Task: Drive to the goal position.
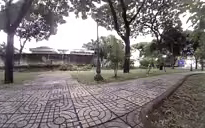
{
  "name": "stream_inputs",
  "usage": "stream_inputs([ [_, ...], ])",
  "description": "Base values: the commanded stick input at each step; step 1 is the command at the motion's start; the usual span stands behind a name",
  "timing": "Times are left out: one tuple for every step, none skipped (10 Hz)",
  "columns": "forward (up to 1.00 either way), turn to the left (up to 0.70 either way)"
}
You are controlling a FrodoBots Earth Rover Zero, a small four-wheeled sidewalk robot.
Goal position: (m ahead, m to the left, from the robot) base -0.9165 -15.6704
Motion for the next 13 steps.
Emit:
stream_inputs([
  [1.0, 0.0],
  [1.0, 0.0],
  [1.0, 0.0],
  [1.0, 0.0],
  [1.0, 0.0],
  [1.0, 0.0],
  [1.0, 0.0],
  [1.0, 0.0],
  [1.0, 0.0],
  [1.0, 0.0],
  [1.0, 0.0],
  [1.0, 0.0],
  [1.0, 0.0],
])
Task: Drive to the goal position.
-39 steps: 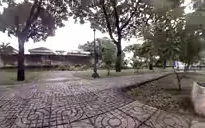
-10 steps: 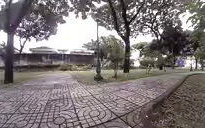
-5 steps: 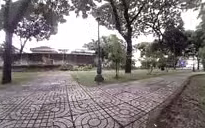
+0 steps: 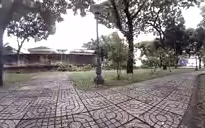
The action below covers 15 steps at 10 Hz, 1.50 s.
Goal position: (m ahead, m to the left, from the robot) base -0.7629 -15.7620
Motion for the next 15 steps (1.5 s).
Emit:
stream_inputs([
  [1.0, -0.12],
  [1.0, -0.27],
  [1.0, -0.27],
  [1.0, -0.27],
  [1.0, -0.27],
  [1.0, -0.27],
  [1.0, -0.27],
  [1.0, -0.27],
  [1.0, -0.27],
  [0.4, -0.38],
  [0.0, -0.45],
  [0.0, -0.45],
  [0.0, -0.45],
  [0.0, -0.45],
  [0.0, -0.45],
])
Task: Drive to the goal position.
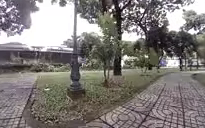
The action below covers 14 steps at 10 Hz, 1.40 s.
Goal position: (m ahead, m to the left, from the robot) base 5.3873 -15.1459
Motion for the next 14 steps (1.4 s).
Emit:
stream_inputs([
  [0.0, -0.45],
  [0.0, -0.45],
  [0.0, -0.45],
  [0.0, -0.45],
  [0.0, -0.45],
  [0.0, -0.45],
  [0.0, -0.45],
  [0.0, -0.45],
  [1.0, -0.27],
  [1.0, -0.27],
  [1.0, -0.27],
  [1.0, -0.27],
  [1.0, -0.27],
  [1.0, -0.27],
])
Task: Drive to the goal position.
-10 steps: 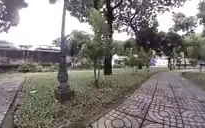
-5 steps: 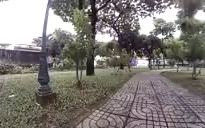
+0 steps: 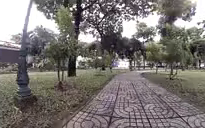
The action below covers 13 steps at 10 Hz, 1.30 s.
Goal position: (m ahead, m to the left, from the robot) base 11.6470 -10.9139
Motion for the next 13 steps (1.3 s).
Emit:
stream_inputs([
  [1.0, -0.26],
  [1.0, -0.11],
  [1.0, 0.0],
  [1.0, 0.0],
  [1.0, 0.0],
  [1.0, 0.0],
  [1.0, 0.0],
  [1.0, 0.0],
  [1.0, 0.0],
  [1.0, 0.0],
  [1.0, 0.0],
  [1.0, 0.0],
  [1.0, 0.0],
])
